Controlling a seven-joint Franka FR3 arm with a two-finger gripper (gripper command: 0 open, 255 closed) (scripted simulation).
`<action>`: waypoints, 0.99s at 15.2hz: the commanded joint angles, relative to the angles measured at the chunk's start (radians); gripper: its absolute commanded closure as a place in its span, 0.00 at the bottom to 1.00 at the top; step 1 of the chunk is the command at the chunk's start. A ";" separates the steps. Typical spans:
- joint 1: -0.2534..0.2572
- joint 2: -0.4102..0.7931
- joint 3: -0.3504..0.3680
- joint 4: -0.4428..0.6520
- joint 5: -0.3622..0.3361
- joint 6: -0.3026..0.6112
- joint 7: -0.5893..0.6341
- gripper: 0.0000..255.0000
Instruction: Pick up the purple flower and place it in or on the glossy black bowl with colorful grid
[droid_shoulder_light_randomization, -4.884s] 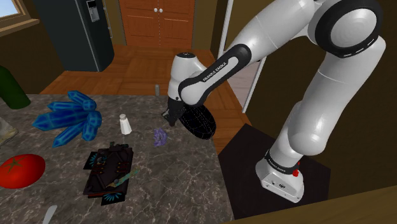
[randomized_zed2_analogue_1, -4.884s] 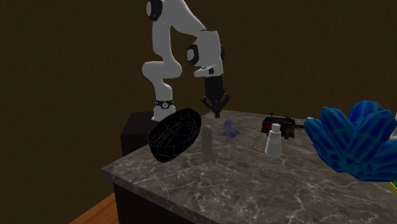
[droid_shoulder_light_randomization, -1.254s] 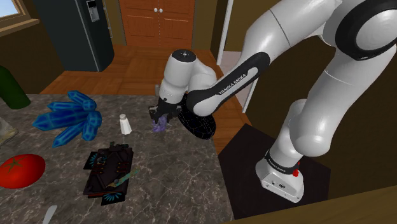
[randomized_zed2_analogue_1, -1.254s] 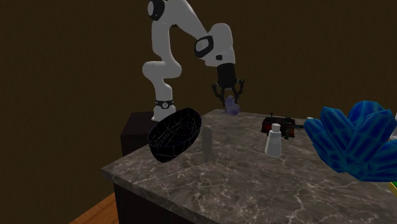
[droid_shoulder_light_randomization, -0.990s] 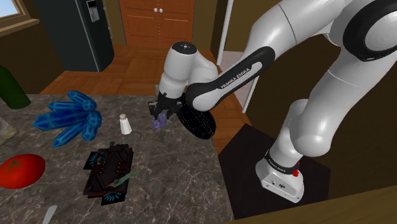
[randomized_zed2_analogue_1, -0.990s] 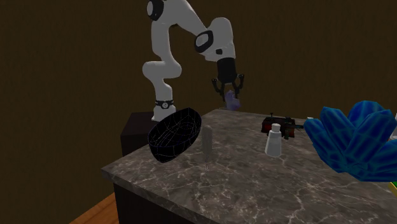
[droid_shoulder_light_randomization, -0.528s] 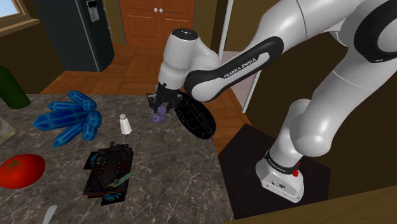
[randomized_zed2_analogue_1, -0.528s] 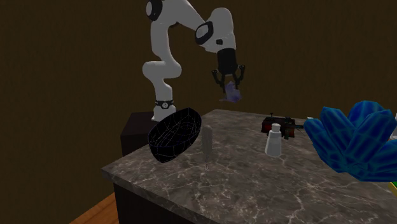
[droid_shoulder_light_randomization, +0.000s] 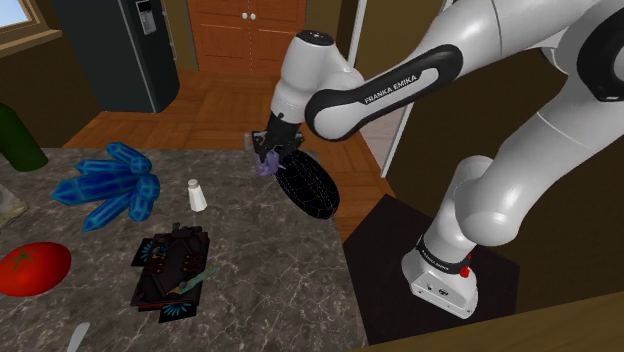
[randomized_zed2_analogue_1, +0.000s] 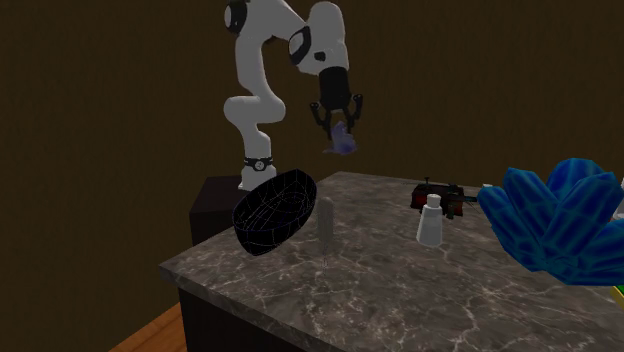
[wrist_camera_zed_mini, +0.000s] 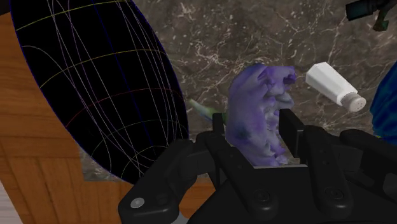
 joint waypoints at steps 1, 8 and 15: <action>-0.012 -0.034 -0.040 -0.023 0.017 -0.006 -0.067 1.00; -0.060 -0.119 -0.183 -0.070 0.041 -0.034 -0.276 1.00; -0.086 -0.115 -0.261 -0.105 0.046 0.008 -0.382 1.00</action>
